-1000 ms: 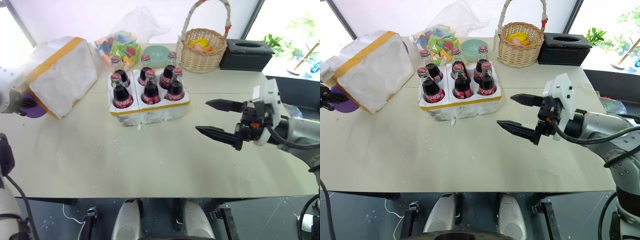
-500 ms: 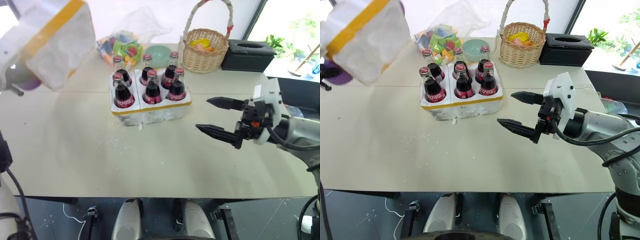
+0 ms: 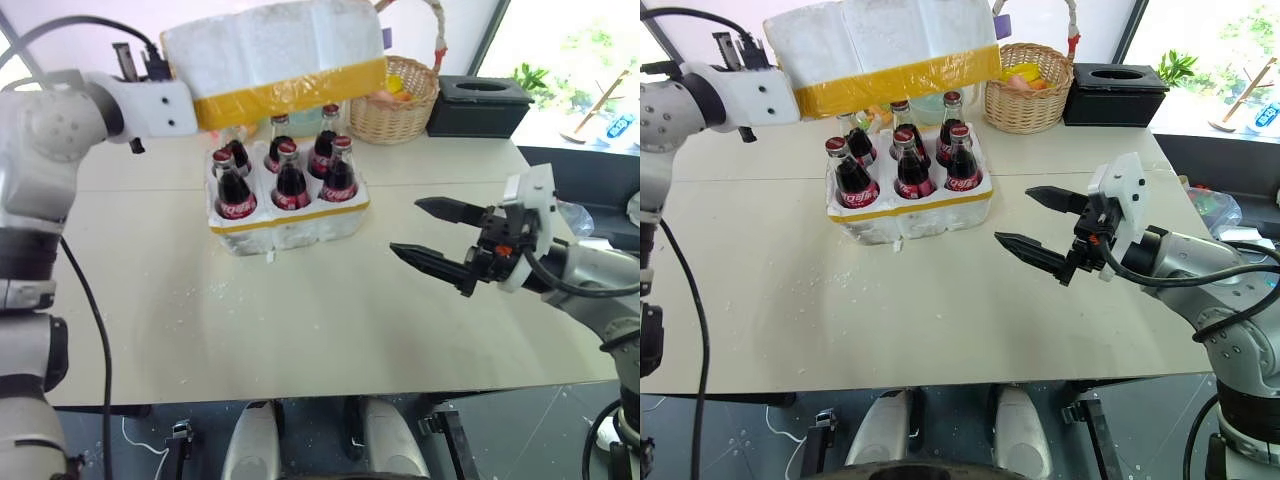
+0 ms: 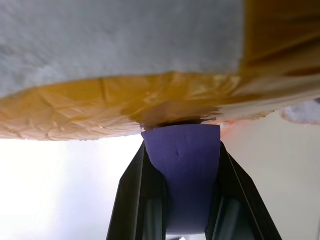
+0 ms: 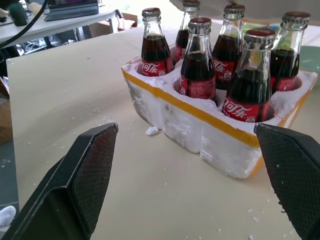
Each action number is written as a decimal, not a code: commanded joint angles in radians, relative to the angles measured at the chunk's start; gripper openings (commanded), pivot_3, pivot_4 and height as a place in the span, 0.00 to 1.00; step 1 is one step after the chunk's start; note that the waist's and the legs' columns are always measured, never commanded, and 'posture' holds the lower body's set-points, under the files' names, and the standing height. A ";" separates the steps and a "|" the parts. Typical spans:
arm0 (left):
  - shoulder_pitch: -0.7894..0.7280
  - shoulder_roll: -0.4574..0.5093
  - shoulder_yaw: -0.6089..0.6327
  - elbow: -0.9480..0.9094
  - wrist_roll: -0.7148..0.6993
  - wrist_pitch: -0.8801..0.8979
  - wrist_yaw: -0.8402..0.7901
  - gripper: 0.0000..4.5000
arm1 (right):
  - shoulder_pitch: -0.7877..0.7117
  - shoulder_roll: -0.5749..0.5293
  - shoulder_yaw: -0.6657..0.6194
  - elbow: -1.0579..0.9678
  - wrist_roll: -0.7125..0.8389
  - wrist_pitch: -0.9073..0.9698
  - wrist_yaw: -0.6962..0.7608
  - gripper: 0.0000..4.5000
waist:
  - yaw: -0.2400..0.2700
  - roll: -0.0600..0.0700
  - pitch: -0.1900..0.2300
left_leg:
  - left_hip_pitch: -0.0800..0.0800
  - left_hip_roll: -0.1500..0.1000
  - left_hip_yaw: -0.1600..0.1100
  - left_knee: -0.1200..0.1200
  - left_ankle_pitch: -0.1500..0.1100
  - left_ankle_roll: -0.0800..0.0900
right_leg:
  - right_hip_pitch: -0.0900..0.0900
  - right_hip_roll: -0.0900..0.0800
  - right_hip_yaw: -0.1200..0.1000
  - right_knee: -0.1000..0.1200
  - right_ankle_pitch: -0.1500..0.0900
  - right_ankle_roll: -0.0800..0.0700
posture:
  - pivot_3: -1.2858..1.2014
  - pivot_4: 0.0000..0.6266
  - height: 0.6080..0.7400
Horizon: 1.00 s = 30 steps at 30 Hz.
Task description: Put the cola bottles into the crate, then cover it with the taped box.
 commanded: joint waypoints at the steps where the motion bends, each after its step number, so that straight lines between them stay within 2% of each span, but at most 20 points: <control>1: 0.046 0.030 0.027 -0.135 0.046 0.042 0.005 0.08 | -0.002 0.020 -0.026 -0.008 0.013 -0.008 -0.039 1.00 | 0.003 0.000 0.000 | 0.000 0.000 0.000 0.000 0.000 0.000 | 0.000 0.000 0.000 0.000 0.000 0.000 | 0.52 0.24 1.00; 4: 0.051 0.061 0.061 -0.193 0.030 0.077 -0.025 0.08 | -0.001 0.023 -0.024 0.001 0.009 -0.010 -0.046 1.00 | 0.005 0.000 0.000 | -0.001 0.000 0.000 0.002 0.000 0.000 | 0.001 0.000 0.000 -0.001 0.000 0.000 | 0.52 0.24 1.00; 8: 0.041 0.097 0.082 -0.207 0.014 0.038 -0.006 0.08 | -0.002 0.028 -0.003 0.023 -0.017 -0.024 -0.042 1.00 | 0.003 0.000 0.000 | -0.002 0.000 0.000 0.003 0.000 0.000 | 0.001 0.000 0.000 -0.003 0.000 0.000 | 0.52 0.24 1.00; 18: 0.218 0.121 0.139 -0.296 0.025 0.001 0.063 0.08 | -0.035 0.047 0.027 0.059 -0.045 -0.034 -0.036 1.00 | 0.002 0.000 0.000 | -0.002 0.000 0.000 0.002 0.000 0.000 | 0.000 0.000 0.001 -0.003 0.000 0.000 | 0.52 0.24 1.00; 26: 0.351 0.084 0.104 -0.284 0.124 -0.149 0.258 0.08 | -0.051 0.058 0.045 0.071 -0.052 -0.034 -0.035 1.00 | 0.003 0.000 0.000 | -0.002 0.000 0.000 0.002 0.000 0.000 | 0.000 0.000 0.001 -0.003 0.000 0.000 | 0.52 0.24 1.00; 30: 0.390 0.066 0.095 -0.247 0.155 -0.253 0.378 0.51 | -0.068 0.061 0.053 0.081 -0.055 -0.030 -0.032 1.00 | 0.003 0.000 0.000 | -0.001 0.000 0.001 0.001 0.000 0.000 | 0.000 0.000 0.001 -0.003 0.000 0.000 | 0.52 0.24 1.00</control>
